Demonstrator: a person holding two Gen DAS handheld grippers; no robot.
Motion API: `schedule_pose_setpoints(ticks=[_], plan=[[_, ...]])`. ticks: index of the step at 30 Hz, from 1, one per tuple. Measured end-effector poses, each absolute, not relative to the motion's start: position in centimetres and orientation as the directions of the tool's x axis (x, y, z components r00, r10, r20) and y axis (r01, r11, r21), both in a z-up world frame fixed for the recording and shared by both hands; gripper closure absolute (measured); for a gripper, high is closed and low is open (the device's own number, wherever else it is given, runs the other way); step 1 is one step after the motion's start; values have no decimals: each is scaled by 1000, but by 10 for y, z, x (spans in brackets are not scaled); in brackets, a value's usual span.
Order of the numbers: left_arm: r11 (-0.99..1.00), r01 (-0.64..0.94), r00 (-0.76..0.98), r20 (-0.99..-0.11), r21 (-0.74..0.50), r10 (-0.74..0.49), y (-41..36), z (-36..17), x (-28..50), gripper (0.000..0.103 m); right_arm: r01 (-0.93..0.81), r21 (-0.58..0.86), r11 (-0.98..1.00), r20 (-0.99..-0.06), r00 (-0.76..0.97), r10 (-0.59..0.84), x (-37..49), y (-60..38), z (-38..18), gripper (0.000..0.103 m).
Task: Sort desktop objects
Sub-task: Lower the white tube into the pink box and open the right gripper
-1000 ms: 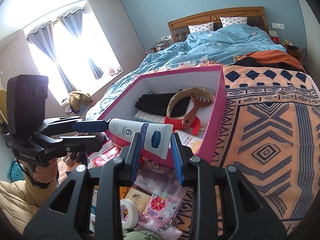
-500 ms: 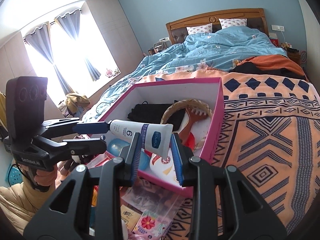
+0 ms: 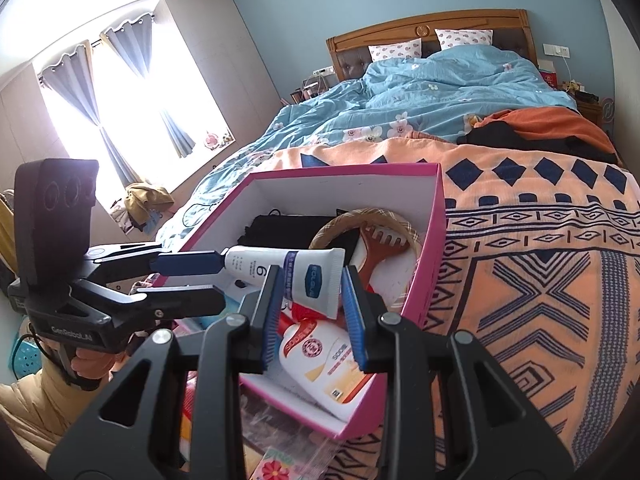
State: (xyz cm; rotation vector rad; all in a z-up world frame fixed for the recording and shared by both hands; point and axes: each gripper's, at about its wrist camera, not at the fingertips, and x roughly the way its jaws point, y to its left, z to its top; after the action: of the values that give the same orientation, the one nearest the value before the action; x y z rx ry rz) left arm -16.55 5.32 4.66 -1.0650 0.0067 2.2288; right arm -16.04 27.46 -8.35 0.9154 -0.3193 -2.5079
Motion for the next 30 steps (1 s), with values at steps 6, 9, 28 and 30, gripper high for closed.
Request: schedule_pose_setpoints(ticks=[6,9,28,30], plan=[[-789,-549,-438,-709,-275,552,57,40,-179,49,320,353,-879,-570,-672,-473,-174,275,-89,70],[-791,-548,-433,-717,-272,546,59,39,-183,49,313,353,-882,-577,-669,-469,-180,276,-91,70],[-813,-518,-409,-758,-265,508,67,28,-208,49,266,329,-906,-638,-645,-421,-216,275,-106,69],[-816,-515,-403,-766,-262,501,68,26,-212,49,261,323,-910,-647,-640,-414,-221,275,-108,69]])
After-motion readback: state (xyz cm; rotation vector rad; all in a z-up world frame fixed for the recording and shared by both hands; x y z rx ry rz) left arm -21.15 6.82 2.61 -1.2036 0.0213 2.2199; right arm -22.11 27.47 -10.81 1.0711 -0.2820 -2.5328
